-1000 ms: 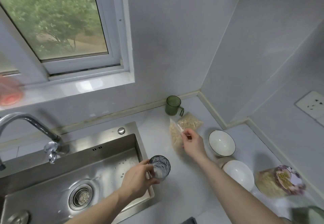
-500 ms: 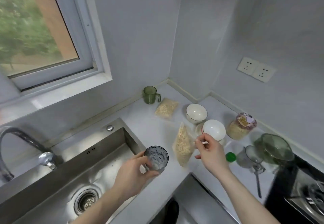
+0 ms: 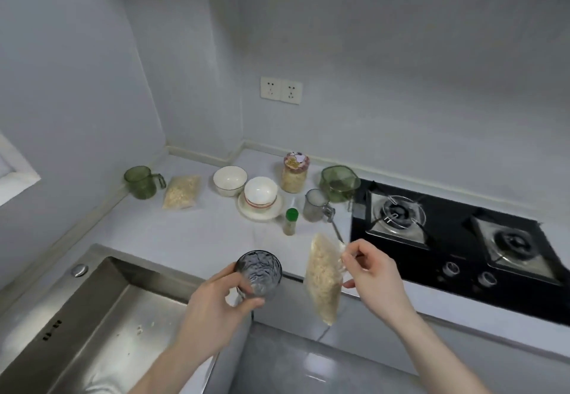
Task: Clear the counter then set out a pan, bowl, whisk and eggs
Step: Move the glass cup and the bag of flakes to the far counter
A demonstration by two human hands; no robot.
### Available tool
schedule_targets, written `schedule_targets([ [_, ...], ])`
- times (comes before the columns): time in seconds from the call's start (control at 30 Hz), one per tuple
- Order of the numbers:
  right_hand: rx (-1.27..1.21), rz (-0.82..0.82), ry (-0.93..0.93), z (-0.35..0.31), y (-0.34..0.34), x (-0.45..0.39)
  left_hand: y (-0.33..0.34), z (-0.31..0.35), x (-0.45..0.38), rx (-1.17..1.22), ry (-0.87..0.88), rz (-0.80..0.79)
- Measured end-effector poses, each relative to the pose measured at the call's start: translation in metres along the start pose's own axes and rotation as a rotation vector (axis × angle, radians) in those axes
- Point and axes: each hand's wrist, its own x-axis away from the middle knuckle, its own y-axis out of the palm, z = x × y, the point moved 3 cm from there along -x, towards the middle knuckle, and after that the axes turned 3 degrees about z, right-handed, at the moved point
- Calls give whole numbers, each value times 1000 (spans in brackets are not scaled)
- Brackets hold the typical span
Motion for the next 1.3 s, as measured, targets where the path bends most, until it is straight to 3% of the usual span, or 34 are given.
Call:
schedule_targets([
  [0.3, -16, 271, 44, 55, -161, 89, 111, 127, 13, 25, 238, -192],
  [0.77, 10, 600, 202, 197, -446, 209, 343, 347, 97, 150, 401, -423],
  [1.03, 14, 768, 267, 257, -571, 202, 467, 440, 85, 136, 530, -554],
  [1.3, 30, 861, 319, 304, -683, 151, 615, 518, 27, 131, 545, -617],
])
